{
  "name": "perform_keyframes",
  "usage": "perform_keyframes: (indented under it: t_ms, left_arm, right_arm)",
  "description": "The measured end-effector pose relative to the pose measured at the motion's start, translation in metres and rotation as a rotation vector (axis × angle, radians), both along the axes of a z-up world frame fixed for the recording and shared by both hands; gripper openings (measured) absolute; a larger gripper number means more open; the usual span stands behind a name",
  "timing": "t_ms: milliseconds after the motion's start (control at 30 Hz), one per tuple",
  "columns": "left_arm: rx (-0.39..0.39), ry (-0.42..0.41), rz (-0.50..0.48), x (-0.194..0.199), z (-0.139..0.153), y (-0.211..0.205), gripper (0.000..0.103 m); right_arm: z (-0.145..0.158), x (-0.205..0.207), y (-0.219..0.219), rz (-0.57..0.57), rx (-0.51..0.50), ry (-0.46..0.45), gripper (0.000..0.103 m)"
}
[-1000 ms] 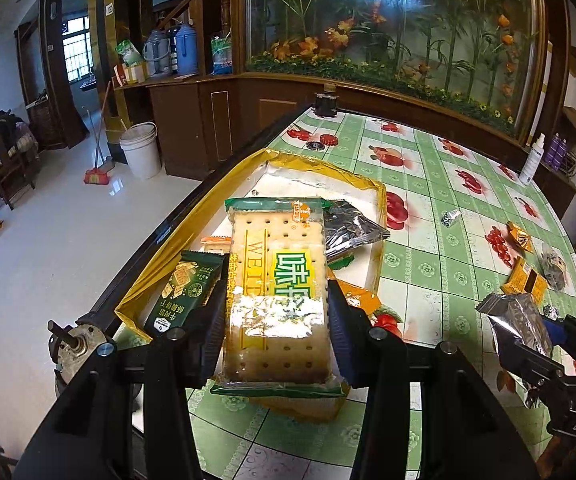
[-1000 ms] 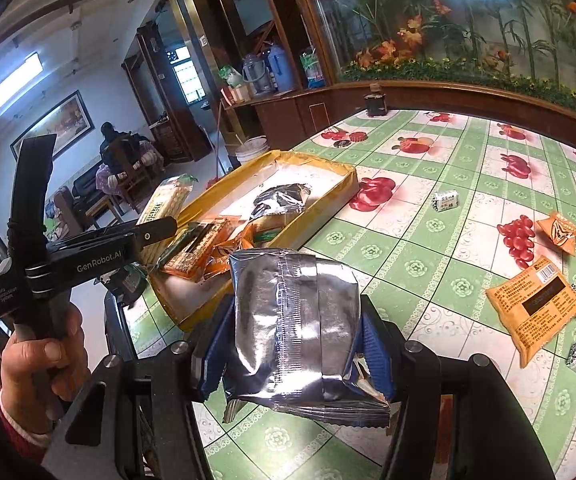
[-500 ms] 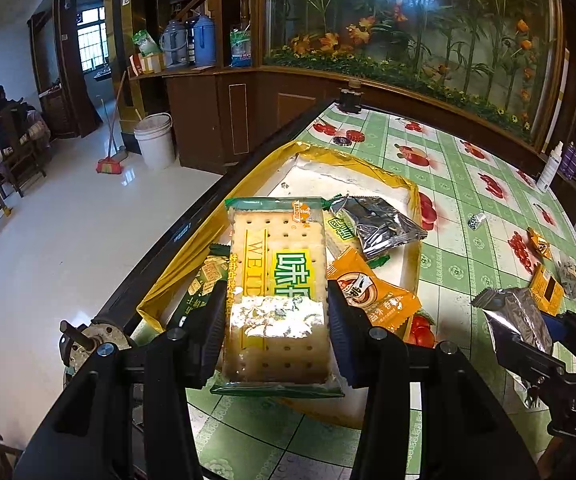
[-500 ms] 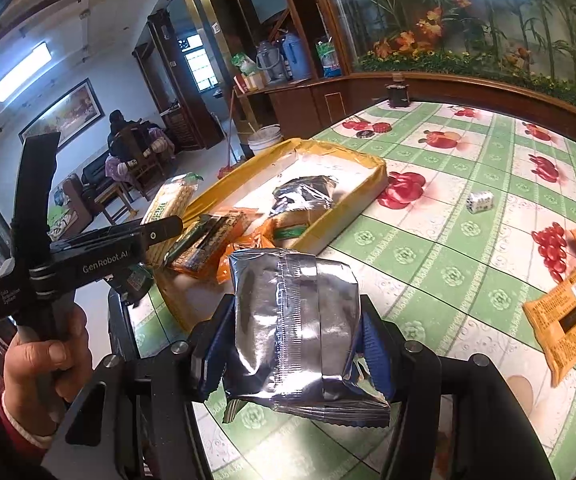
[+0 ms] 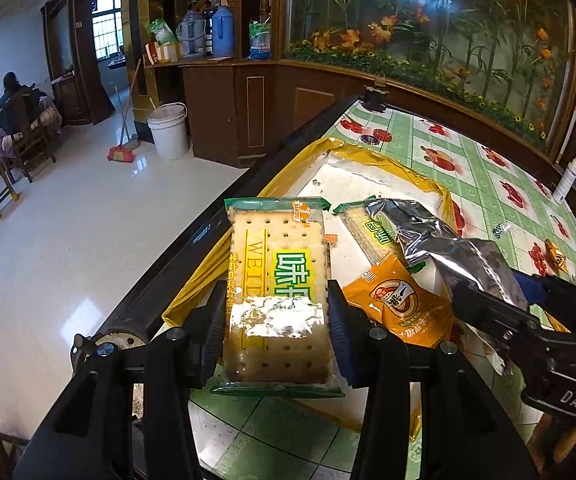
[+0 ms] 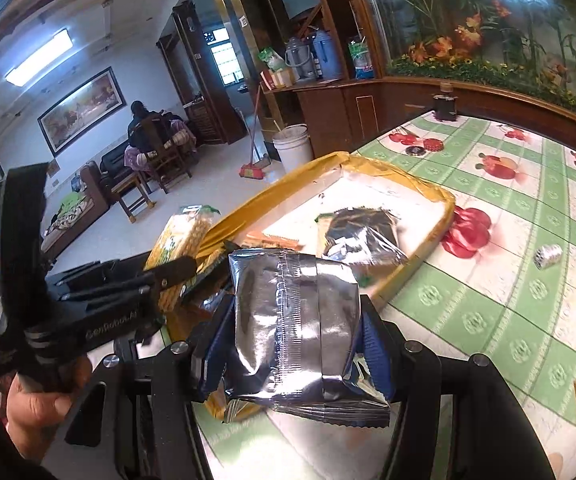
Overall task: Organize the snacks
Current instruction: 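Lift and carry the cracker pack and foil bag over the tray, then open both tools to release the cracker pack and foil bag into the tray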
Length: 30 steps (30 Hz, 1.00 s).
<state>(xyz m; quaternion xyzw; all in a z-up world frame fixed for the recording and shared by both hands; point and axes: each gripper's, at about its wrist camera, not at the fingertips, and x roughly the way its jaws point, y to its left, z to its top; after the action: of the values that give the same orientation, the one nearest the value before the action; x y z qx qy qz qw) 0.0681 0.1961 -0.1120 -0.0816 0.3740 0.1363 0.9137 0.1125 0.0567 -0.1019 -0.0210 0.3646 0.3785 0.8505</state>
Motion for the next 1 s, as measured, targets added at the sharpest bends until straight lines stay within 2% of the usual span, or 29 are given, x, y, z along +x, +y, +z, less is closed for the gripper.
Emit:
perform_keyframes:
  t_ms: [267,700,900,1000]
  left_arm:
    - [0.009,0.002,-0.030,0.009,0.000,-0.007,0.045]
    - [0.008,0.054,-0.037,0.029,-0.015,-0.013,0.045]
    - [0.007,0.064,-0.040,0.031,-0.016,-0.016,0.045]
    - [0.021,0.079,-0.031,0.032,-0.016,-0.017,0.045]
  right_arm:
    - [-0.004,0.036,0.021,-0.039,0.000,0.007,0.059]
    - [-0.012,0.090,0.042,-0.095,-0.040,0.001,0.060]
    - [-0.013,0.098,0.043,-0.105,-0.034,0.001,0.062]
    - [-0.011,0.096,0.042,-0.106,-0.026,-0.004,0.068]
